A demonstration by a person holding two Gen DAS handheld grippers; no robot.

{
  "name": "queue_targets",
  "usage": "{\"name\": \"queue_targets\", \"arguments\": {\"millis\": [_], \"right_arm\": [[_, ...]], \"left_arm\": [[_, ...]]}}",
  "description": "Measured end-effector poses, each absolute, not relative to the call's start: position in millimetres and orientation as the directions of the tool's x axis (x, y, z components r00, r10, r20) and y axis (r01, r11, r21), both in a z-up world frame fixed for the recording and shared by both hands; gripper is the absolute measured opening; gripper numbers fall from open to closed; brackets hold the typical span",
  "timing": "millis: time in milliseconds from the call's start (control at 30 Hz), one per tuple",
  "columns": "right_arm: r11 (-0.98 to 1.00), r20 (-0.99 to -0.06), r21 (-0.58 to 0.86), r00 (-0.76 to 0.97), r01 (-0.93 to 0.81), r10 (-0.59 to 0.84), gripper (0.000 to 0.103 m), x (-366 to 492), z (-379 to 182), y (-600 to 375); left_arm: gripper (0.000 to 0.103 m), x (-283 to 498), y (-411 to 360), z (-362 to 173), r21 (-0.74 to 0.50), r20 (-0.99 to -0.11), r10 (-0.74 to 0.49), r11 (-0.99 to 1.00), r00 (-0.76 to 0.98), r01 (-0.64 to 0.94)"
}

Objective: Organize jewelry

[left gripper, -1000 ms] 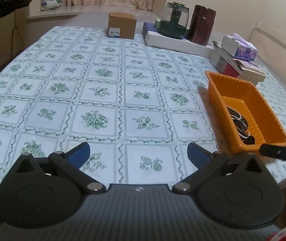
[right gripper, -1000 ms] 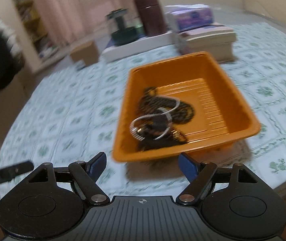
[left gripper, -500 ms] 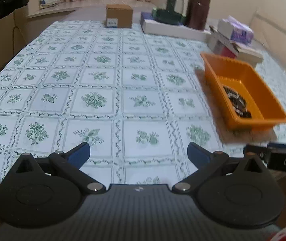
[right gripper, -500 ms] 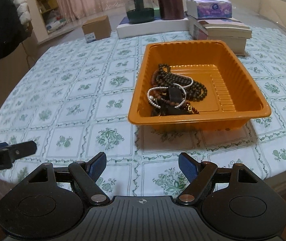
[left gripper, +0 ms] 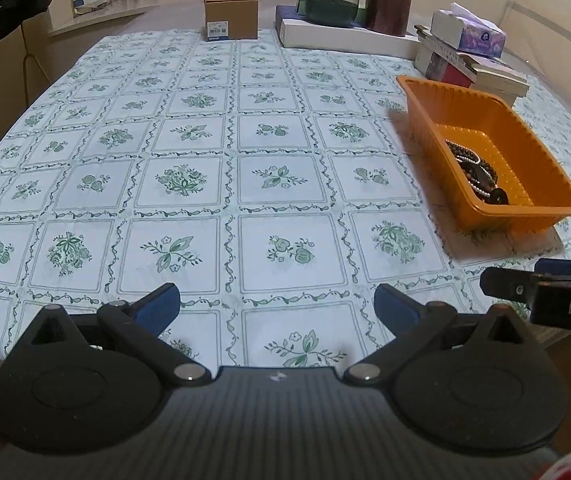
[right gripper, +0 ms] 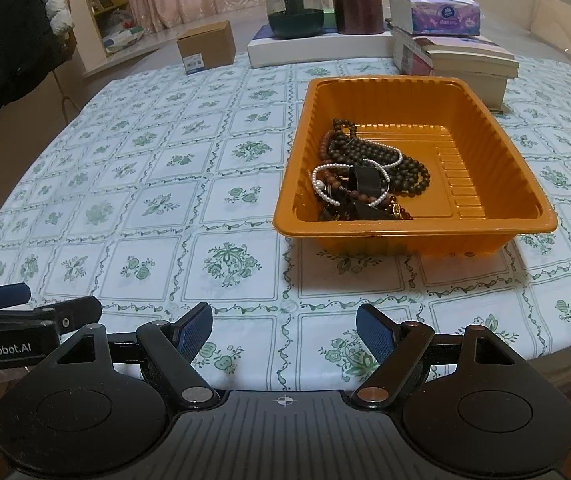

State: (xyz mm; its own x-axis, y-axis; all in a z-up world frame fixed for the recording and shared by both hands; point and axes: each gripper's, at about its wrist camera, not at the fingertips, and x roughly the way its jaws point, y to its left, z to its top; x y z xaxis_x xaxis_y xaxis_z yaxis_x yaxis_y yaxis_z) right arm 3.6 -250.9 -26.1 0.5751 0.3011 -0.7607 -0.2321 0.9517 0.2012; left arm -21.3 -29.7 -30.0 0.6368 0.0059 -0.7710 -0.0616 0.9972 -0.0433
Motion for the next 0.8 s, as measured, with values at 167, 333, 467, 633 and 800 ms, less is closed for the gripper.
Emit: {"name": "queue_targets", "arguments": {"millis": [167, 333, 467, 633, 800], "right_arm": [[0.952, -0.759, 0.199, 0.578, -0.234, 0.301, 0.079, 4.1, -26.8, -250.4], [0.952, -0.759, 0.200, 0.578, -0.233, 0.301, 0.079, 4.2, -26.5, -250.3], [0.952, -0.759, 0.199, 0.578, -0.234, 0.301, 0.079, 4.1, -25.8, -250.0], [0.952, -0.757, 0.198, 0.579, -0.236, 0.301, 0.079, 4.1, -25.5, -249.7], [0.951, -0.759, 0.196, 0.578, -0.237, 0.300, 0.079, 4.3, -24.6, -248.8]], "left_arm": [[0.102, -20.5, -31.6, -31.2, -0.046, -0.773, 0.005, 0.997, 0.635, -0.065], [0.102, -20.5, -31.9, -30.9, -0.048, -0.772, 0.002, 0.997, 0.635, -0.062], [0.102, -20.6, -32.3, -31.0, -0.051, -0.772, -0.001, 0.997, 0.635, -0.061], [0.102, -20.6, -33.0, -31.3, -0.052, -0.772, -0.002, 0.997, 0.635, -0.060], [0.102, -20.5, -33.5, -31.5, -0.052, -0.772, -0.002, 0.997, 0.635, -0.060]]}}
